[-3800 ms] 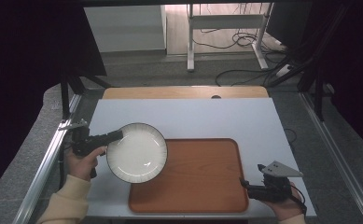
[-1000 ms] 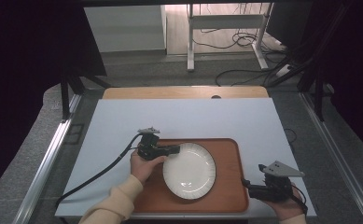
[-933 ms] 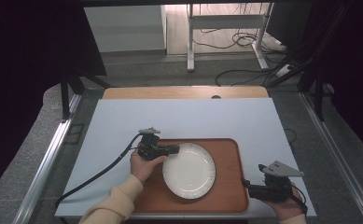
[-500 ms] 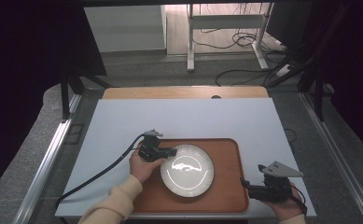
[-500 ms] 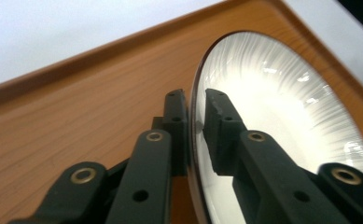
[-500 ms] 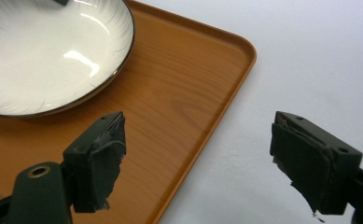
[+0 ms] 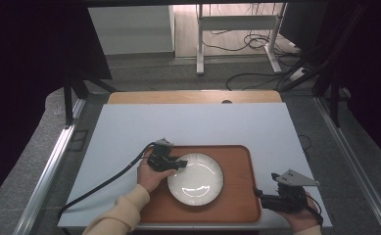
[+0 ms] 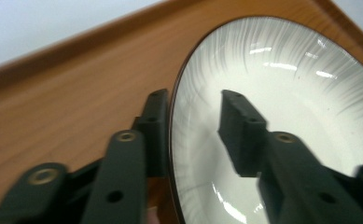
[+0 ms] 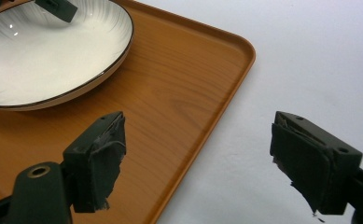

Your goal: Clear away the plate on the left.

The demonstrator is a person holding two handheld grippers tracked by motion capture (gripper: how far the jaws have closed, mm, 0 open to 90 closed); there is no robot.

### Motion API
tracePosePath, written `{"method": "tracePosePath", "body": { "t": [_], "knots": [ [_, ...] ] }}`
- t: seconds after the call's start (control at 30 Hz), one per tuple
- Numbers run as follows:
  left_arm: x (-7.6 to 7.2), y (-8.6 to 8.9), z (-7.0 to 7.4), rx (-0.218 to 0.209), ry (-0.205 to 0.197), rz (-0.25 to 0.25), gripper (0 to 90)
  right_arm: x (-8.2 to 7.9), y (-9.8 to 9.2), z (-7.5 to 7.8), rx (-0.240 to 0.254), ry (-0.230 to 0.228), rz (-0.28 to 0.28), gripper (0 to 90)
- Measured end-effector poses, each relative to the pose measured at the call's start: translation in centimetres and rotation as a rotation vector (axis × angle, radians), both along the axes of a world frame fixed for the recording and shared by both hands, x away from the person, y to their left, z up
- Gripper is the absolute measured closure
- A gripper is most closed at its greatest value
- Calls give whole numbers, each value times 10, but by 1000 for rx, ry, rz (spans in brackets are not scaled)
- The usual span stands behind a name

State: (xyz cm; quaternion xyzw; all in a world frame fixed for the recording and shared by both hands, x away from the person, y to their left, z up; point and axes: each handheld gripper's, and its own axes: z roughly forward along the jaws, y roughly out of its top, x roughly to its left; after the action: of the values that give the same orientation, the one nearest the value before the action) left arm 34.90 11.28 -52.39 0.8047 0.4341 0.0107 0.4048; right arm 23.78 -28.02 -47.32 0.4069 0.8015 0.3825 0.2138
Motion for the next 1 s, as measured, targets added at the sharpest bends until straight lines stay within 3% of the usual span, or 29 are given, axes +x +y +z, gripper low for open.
{"method": "tracePosePath", "body": {
  "t": [0.13,0.33,0.47,0.57,0.87,1.0],
  "knots": [
    [-2,7,14,-3,-55,25,416,0,0,0,0,-2,-2,189],
    [-15,19,34,37,-129,8,347,1,1,0,-3,-2,0,187],
    [-28,34,47,33,-166,-2,323,0,1,0,-2,-3,-1,187],
    [-33,46,53,-3,-172,24,314,-1,0,1,0,-6,-1,187],
    [-55,95,53,42,-215,105,312,1,1,0,-2,-2,4,187],
    [-70,115,55,25,-219,142,308,1,1,1,-3,-3,6,187]
  ]
}}
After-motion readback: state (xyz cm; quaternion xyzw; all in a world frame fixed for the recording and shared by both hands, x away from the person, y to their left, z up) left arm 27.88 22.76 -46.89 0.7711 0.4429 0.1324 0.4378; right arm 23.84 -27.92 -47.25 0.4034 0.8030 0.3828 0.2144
